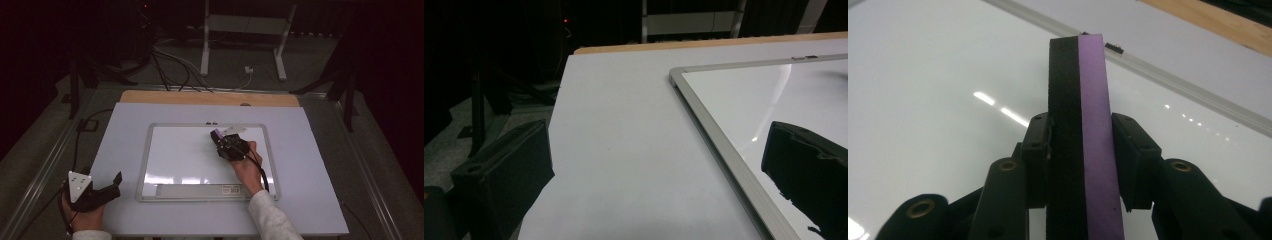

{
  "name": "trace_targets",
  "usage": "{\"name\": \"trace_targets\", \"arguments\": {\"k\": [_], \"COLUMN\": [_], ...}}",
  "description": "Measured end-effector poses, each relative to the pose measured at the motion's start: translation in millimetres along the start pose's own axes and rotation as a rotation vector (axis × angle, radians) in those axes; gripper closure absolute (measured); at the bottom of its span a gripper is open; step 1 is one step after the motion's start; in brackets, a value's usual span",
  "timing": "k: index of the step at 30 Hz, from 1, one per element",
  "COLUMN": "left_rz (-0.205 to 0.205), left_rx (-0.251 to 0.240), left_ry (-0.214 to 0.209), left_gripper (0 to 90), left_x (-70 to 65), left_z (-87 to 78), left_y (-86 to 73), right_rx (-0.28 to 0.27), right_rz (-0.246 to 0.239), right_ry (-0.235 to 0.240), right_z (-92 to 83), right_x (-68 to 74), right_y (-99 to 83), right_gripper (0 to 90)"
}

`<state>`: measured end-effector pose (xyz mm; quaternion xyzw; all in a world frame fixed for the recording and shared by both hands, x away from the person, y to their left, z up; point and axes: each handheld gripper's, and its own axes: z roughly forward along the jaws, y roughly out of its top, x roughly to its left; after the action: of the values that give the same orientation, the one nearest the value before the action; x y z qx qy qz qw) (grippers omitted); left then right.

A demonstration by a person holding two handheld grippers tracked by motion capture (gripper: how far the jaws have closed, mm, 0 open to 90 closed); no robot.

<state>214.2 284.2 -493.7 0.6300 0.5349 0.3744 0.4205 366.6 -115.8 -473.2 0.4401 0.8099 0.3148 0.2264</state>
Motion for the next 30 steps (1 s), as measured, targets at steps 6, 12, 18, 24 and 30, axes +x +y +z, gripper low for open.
{"name": "trace_targets", "arguments": {"k": [6, 12, 18, 24, 30], "left_rz": [0.001, 0.001, 0.001, 0.001, 0.001], "left_rx": [0.001, 0.002, 0.002, 0.002, 0.002], "left_ry": [0.000, 0.001, 0.000, 0.001, 0.001], "left_gripper": [0.8, 0.8, 0.8, 0.8, 0.8], "left_x": [0.0, -0.2, 0.0, 0.1, 0.0], "left_z": [0.0, 0.1, 0.3, 0.3, 0.5], "left_y": [0.0, -0.1, -0.2, -0.3, -0.3], "right_rx": [-0.026, -0.046, -0.057, -0.066, -0.071], "right_rz": [0.024, 0.041, 0.064, 0.076, 0.090], "right_ry": [0.000, -0.005, -0.011, -0.022, -0.031], "right_z": [-5.4, -9.0, -11.5, -13.2, -15.3], "right_x": [-4.3, -7.1, -10.6, -13.9, -17.9], "right_y": [2.7, 4.5, 4.9, 5.1, 5.6], "right_gripper": [63.8, 63.9, 64.0, 64.0, 64.0]}}
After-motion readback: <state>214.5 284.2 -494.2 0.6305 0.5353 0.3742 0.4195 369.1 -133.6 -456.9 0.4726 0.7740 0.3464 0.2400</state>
